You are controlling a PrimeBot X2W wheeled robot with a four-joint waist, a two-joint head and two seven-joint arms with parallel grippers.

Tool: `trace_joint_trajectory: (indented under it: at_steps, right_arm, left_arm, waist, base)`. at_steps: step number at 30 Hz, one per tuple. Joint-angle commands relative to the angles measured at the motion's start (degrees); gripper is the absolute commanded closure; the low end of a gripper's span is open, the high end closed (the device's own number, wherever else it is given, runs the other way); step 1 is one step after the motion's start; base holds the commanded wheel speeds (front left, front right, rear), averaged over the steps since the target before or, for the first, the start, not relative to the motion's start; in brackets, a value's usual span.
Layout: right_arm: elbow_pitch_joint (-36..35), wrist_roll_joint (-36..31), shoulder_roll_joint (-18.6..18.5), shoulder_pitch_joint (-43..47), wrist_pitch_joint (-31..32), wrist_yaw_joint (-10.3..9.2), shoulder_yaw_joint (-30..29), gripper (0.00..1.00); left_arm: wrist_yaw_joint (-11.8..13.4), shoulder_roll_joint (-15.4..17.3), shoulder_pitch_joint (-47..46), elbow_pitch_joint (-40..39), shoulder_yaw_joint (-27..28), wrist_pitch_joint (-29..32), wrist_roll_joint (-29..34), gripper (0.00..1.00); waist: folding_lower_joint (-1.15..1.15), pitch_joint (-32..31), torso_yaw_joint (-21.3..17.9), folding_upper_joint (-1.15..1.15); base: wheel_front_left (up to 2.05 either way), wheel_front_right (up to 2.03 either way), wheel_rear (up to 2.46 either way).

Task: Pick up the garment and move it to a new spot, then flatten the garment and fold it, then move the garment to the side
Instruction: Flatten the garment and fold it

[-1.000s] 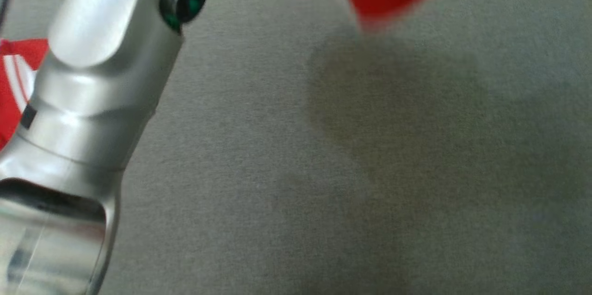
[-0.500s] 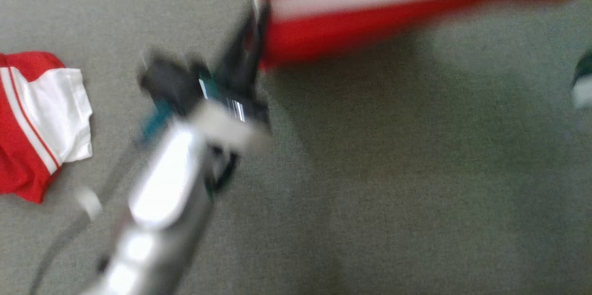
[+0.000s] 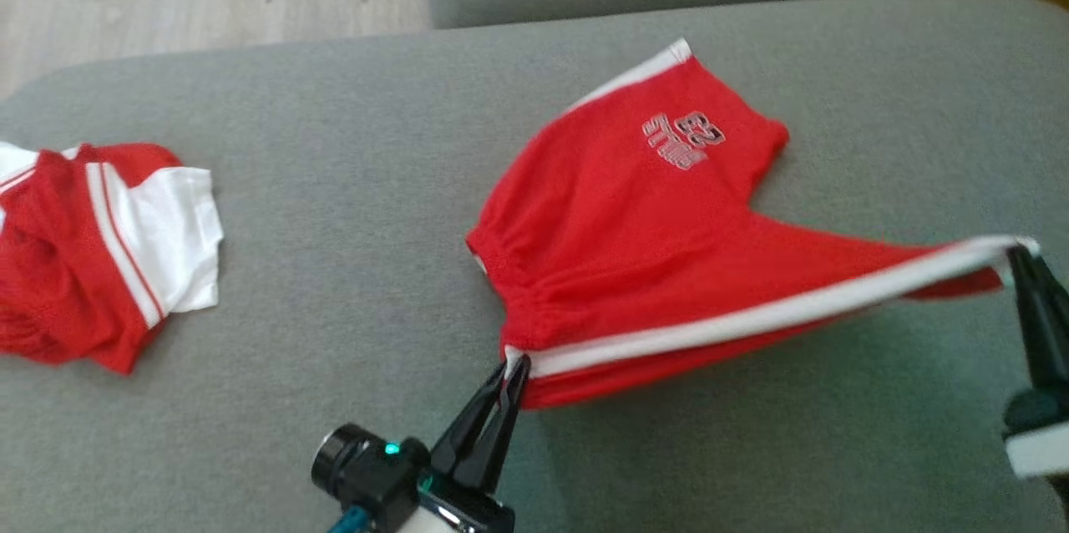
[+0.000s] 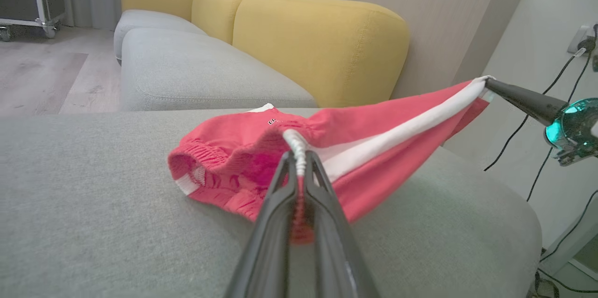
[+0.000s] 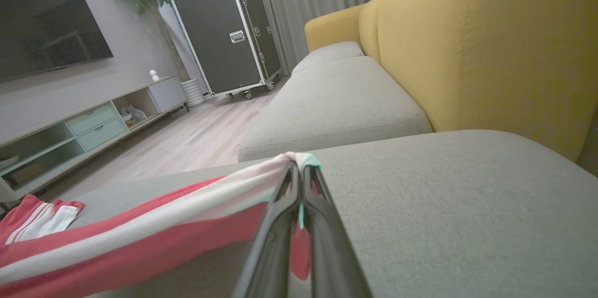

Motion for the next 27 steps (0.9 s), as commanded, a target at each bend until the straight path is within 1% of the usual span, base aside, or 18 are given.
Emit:
trace_joint_trajectory:
  at_steps: [1, 3, 6, 7, 10, 12, 15, 16, 17, 21, 25, 26, 27]
  right_arm:
    - [-2.44, -0.54, -2.40, 0.21, -0.32, -0.04, -1.27, 1.00]
    - [-3.63, -0.93, -2.47, 1.64, -0.04, -0.04, -2.76, 1.00]
    - [-4.02, -2.33, -2.74, 0.64, 1.70, -0.04, -3.30, 1.00]
    - [-3.12, -2.74, -3.04, -1.79, 3.34, -0.04, -2.89, 1.00]
    - [-0.50, -3.24, -3.89, -6.20, 5.86, -0.04, -1.38, 1.00]
    - [1.62, -3.48, -4.70, -9.65, 7.08, -0.04, 0.16, 1.00]
    - [4.71, -3.43, -6.10, -15.23, 8.43, -0.04, 3.45, 1.00]
    - [4.71, -3.43, -6.10, -15.23, 8.43, -0.04, 3.45, 1.00]
    - [5.86, -3.29, -6.51, -17.13, 8.94, -0.04, 4.66, 1.00]
    - [10.63, -3.36, -8.39, -24.90, 10.64, -0.04, 10.08, 1.00]
    - [15.89, -3.21, -9.51, -32.51, 11.75, -0.04, 15.99, 1.00]
    - [17.21, -3.26, -9.71, -34.40, 11.91, -0.04, 17.56, 1.00]
    - [18.52, -3.15, -9.82, -36.32, 11.90, -0.04, 19.06, 1.00]
  left_arm:
    - [0.10, 0.42, -1.25, -2.58, 1.74, -0.29, 0.47, 1.00]
    - [0.09, -0.15, -0.59, -3.49, 2.27, -0.29, -0.06, 1.00]
    - [0.09, -1.34, -1.79, -3.75, 3.04, -0.29, -1.14, 1.00]
    - [0.09, -2.22, -3.27, -3.05, 3.89, -0.29, -2.75, 1.00]
    - [0.13, -2.93, -6.47, -0.16, 4.23, -0.29, -5.61, 1.00]
    - [0.31, -3.04, -9.02, 0.96, 3.08, -0.29, -8.62, 1.00]
    - [1.66, -3.07, -12.89, 2.45, -0.16, -0.29, -12.94, 1.00]
    - [1.66, -3.07, -12.89, 2.45, -0.16, -0.29, -12.94, 1.00]
    - [2.28, -3.07, -14.15, 3.06, -1.18, -0.29, -14.39, 1.00]
    - [4.47, -3.08, -19.12, 4.95, -4.75, -0.29, -20.73, 1.00]
    - [6.29, -3.08, -24.30, 7.37, -7.87, -0.29, -24.60, 1.00]
    - [6.94, -3.08, -25.52, 8.05, -8.42, -0.29, -25.34, 0.97]
    - [7.47, -3.08, -26.67, 8.68, -9.01, -0.29, -26.22, 0.91]
  waist:
    - [0.02, -0.56, 1.03, -0.01]
    - [0.02, -0.47, 1.88, -0.01]
    - [0.02, 0.25, 3.43, -0.01]
    - [0.02, 1.12, 4.68, -0.01]
    - [0.02, 2.59, 6.79, -0.01]
    - [0.02, 3.61, 8.01, -0.01]
    - [0.02, 5.20, 9.38, -0.01]
    - [0.02, 5.20, 9.38, -0.01]
    - [0.02, 5.70, 9.76, -0.01]
    - [0.02, 7.70, 11.04, -0.01]
    - [0.02, 9.50, 12.00, -0.01]
    - [0.02, 9.99, 12.19, -0.01]
    - [0.02, 10.51, 12.33, -0.01]
  base:
    - [0.00, 0.00, 0.00]
    - [0.00, 0.00, 0.00]
    - [0.00, 0.00, 0.00]
    - [0.00, 0.00, 0.00]
    - [0.00, 0.00, 0.00]
    - [0.00, 0.00, 0.00]
    - [0.00, 0.00, 0.00]
    - [0.00, 0.00, 0.00]
    - [0.00, 0.00, 0.00]
    - [0.00, 0.00, 0.00]
    - [0.00, 0.00, 0.00]
    - [0.00, 0.00, 0.00]
    - [0.00, 0.00, 0.00]
